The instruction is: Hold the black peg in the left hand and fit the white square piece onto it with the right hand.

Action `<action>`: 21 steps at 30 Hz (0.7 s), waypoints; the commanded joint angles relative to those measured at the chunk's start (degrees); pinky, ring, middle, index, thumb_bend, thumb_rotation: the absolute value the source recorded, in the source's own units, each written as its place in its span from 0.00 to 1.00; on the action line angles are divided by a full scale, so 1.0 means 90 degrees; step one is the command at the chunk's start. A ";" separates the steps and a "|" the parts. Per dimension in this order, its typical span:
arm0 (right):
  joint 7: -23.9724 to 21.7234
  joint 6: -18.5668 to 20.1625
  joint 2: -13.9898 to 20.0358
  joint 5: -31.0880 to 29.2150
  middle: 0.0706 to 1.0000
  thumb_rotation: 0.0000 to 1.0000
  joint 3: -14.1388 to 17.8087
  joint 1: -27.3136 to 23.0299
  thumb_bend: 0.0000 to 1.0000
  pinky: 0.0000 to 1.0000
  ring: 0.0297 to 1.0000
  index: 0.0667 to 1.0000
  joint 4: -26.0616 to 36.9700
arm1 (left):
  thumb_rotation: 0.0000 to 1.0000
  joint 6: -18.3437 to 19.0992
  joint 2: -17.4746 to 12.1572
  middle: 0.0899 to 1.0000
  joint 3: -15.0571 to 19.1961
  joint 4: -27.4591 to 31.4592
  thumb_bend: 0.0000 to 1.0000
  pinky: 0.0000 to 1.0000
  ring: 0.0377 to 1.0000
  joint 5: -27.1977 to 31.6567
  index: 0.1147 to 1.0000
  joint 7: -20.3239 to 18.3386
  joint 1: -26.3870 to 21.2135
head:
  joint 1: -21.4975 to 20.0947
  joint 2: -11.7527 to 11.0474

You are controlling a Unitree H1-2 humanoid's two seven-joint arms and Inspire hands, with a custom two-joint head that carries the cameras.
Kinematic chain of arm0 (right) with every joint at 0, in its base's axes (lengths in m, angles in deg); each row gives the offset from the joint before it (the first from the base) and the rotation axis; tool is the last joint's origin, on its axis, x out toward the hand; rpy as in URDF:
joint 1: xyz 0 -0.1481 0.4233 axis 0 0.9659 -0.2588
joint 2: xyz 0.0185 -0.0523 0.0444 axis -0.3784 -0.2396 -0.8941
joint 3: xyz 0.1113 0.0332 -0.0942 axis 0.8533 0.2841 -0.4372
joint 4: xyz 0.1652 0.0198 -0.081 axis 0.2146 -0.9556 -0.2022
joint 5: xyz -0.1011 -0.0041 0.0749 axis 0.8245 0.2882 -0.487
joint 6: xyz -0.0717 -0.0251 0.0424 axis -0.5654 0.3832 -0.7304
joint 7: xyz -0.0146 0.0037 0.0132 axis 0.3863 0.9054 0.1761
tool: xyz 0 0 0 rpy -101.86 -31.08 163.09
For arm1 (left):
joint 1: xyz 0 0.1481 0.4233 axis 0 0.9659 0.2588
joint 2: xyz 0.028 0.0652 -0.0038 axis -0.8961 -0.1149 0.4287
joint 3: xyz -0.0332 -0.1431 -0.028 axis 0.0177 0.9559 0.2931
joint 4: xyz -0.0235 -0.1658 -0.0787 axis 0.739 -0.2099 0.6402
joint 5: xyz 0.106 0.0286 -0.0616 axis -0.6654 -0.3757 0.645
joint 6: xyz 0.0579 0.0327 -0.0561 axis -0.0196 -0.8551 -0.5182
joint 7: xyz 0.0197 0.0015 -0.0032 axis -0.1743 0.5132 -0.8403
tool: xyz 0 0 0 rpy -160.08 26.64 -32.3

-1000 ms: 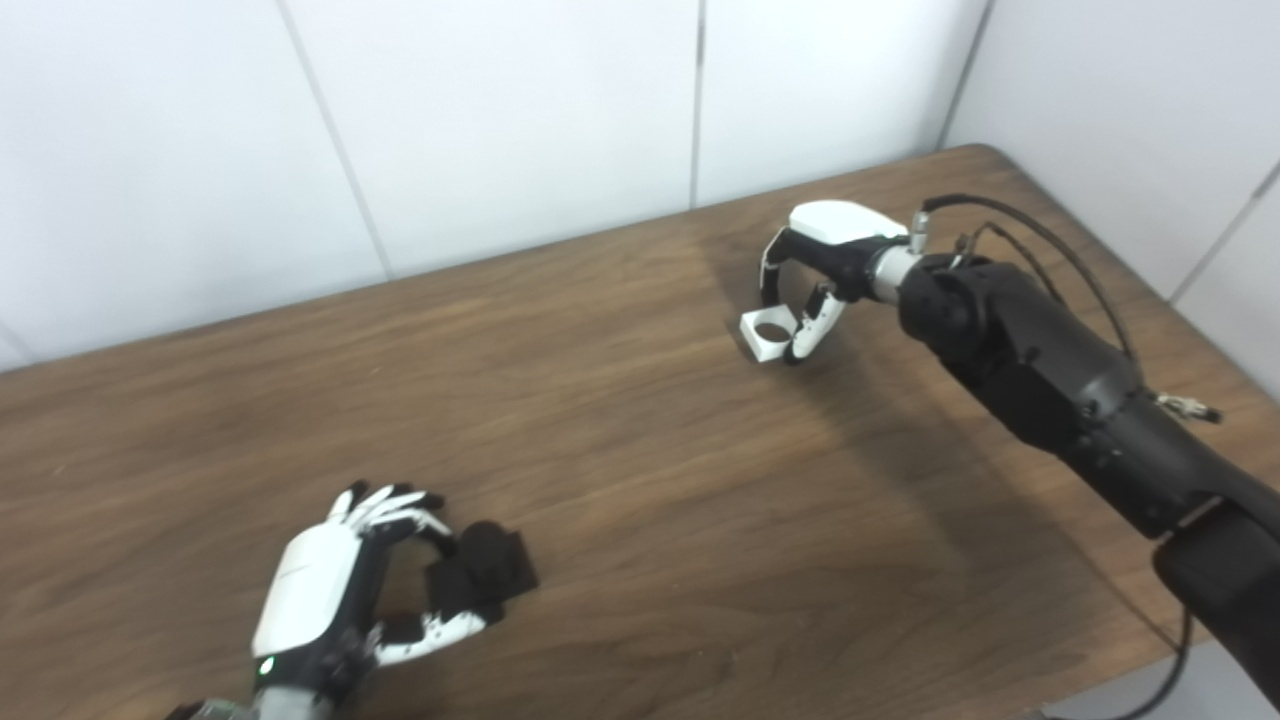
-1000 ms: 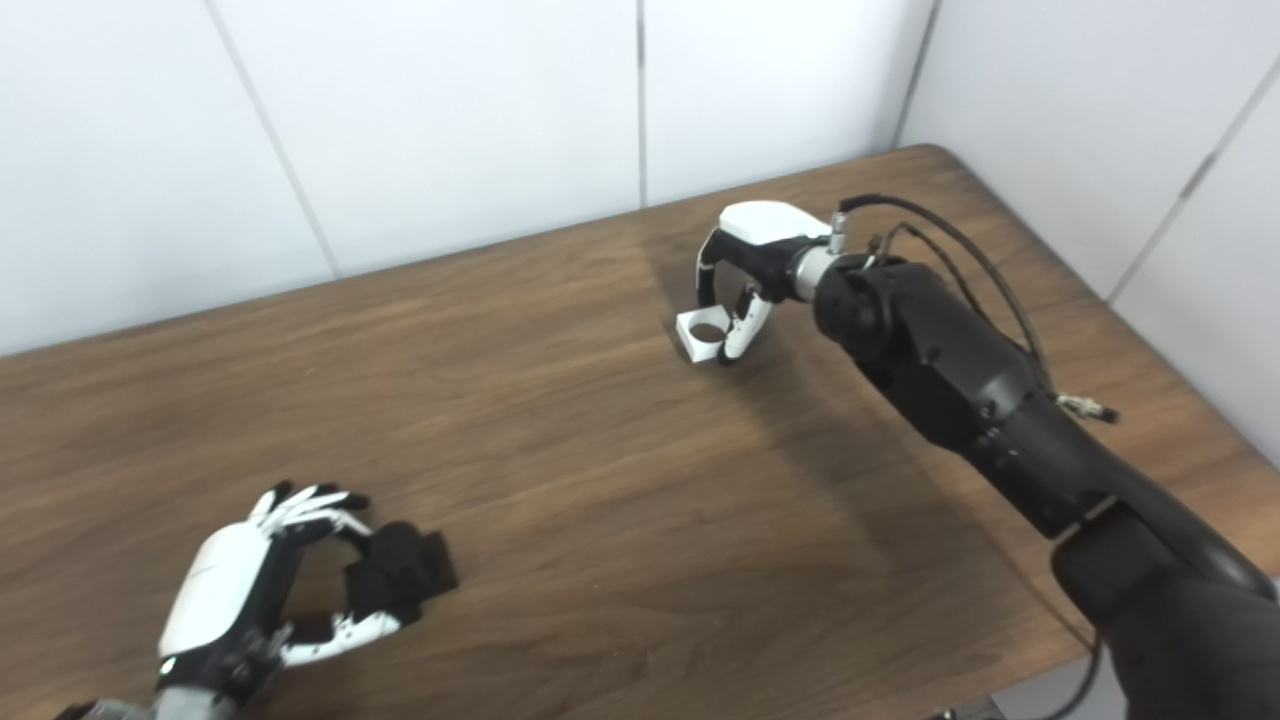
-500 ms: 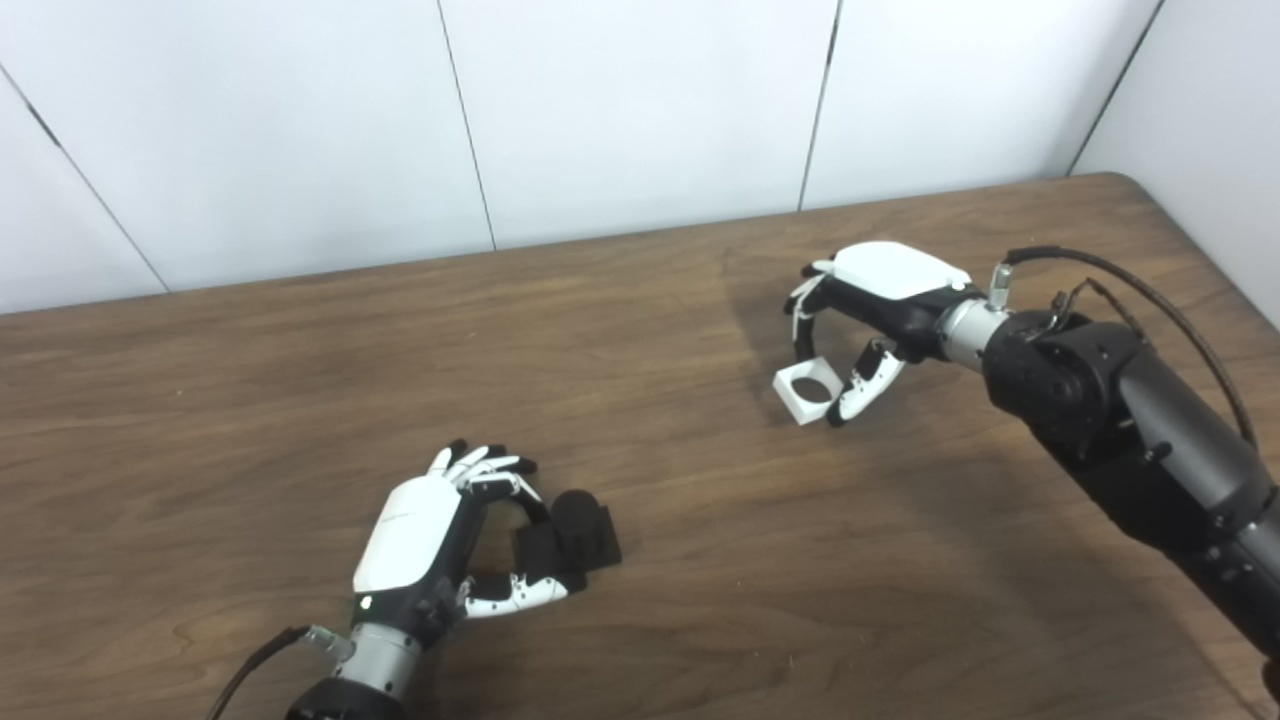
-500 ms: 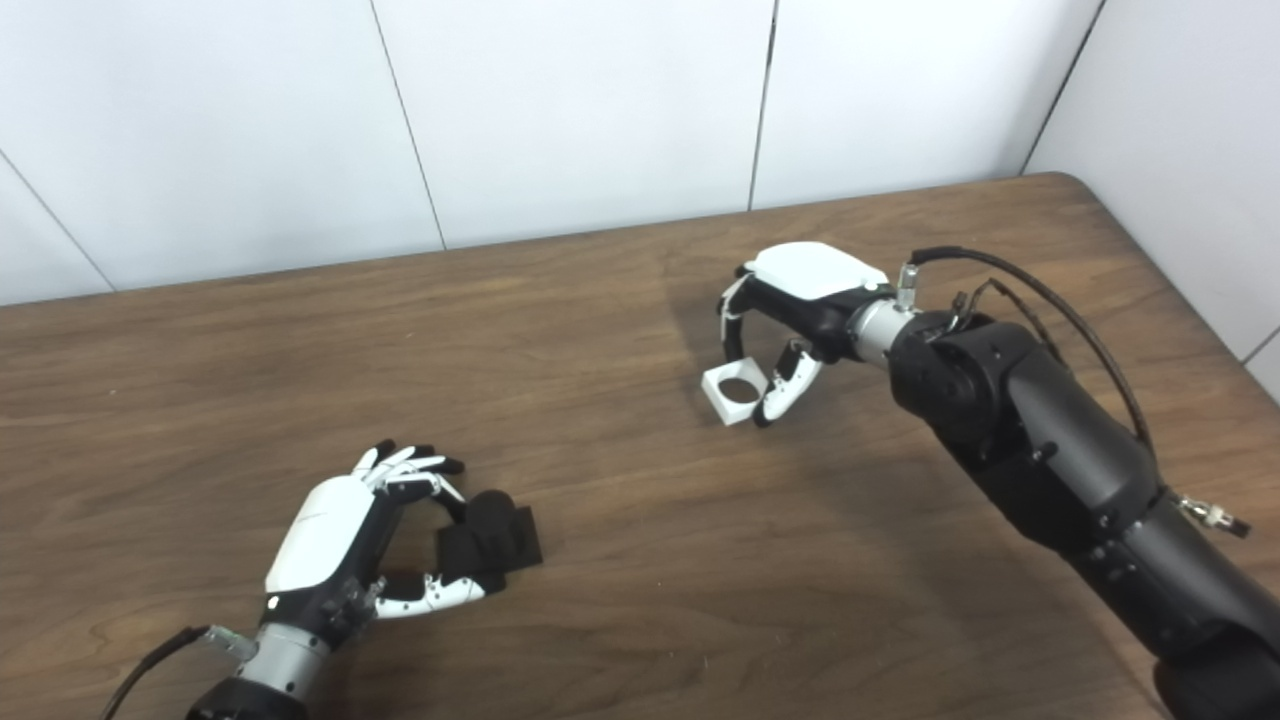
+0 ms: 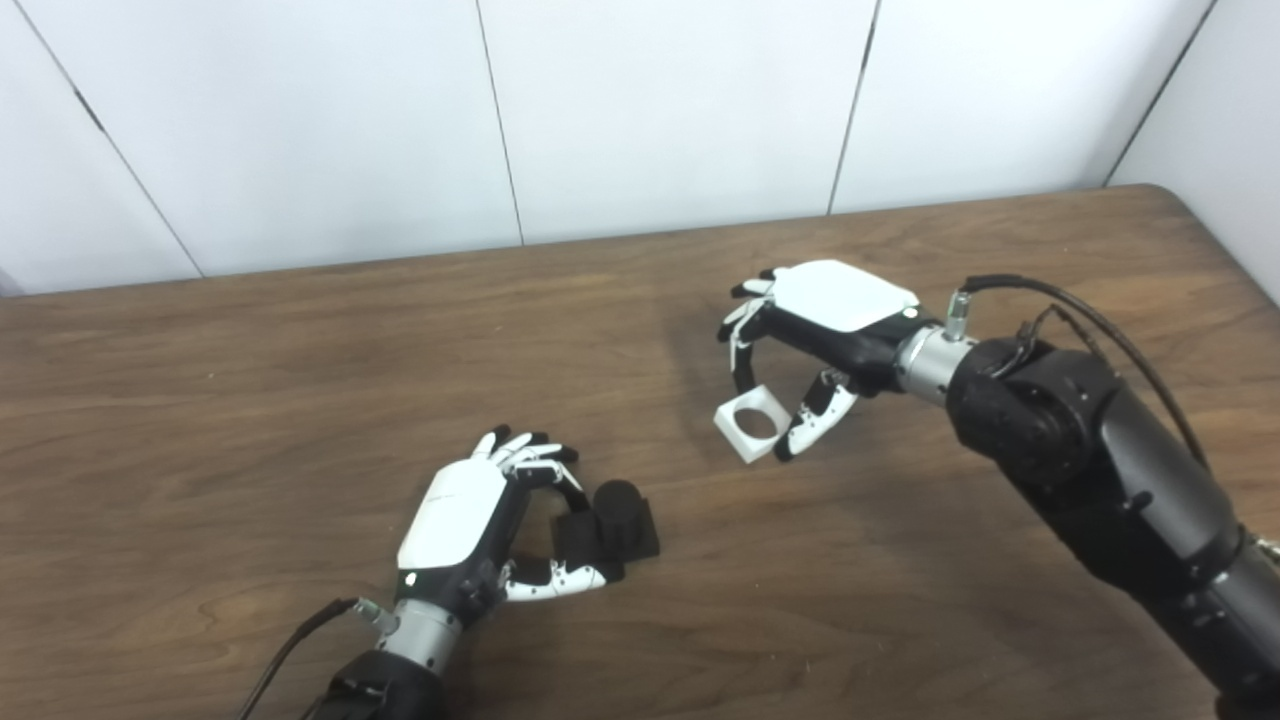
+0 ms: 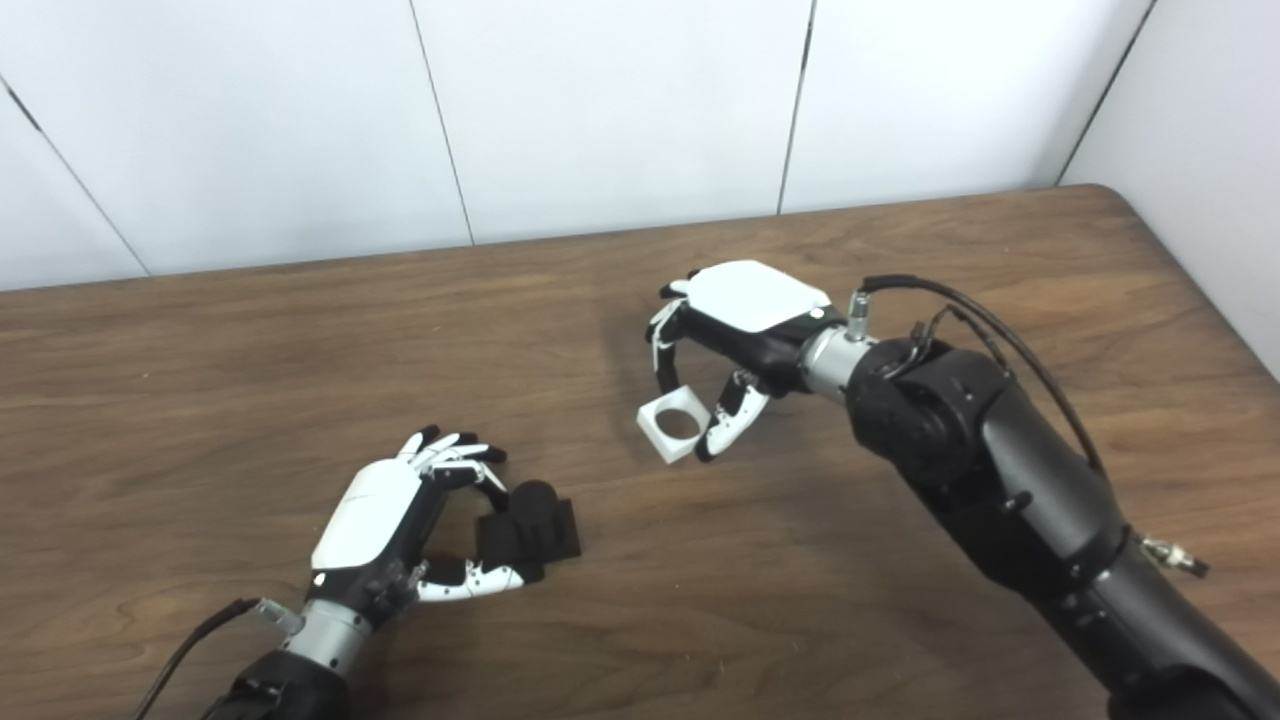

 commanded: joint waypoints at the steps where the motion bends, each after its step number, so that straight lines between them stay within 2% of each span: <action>1: 0.0016 -0.0133 -0.0120 0.0147 0.79 0.14 -0.0011 -0.0274 0.52 1.00 0.95 0.45 0.0279 | 0.05 0.0115 0.0017 0.77 -0.0213 -0.0305 0.52 1.00 0.88 -0.0190 0.42 -0.0270 0.0062 | 0.0018 0.0009; 9: -0.0256 -0.0202 -0.0506 0.0270 0.78 0.14 -0.0170 -0.0335 0.52 1.00 0.95 0.45 0.0519 | 0.06 0.0228 0.0089 0.77 -0.0318 -0.0354 0.52 1.00 0.89 -0.0325 0.42 -0.0251 0.0020 | 0.0211 0.0069; 21: -0.0510 -0.0302 -0.0915 0.0278 0.79 0.13 -0.0226 -0.0278 0.52 0.98 0.95 0.45 0.0672 | 0.05 0.0312 0.0193 0.77 -0.0385 -0.0352 0.52 1.00 0.88 -0.0390 0.42 -0.0223 0.0030 | 0.0426 0.0125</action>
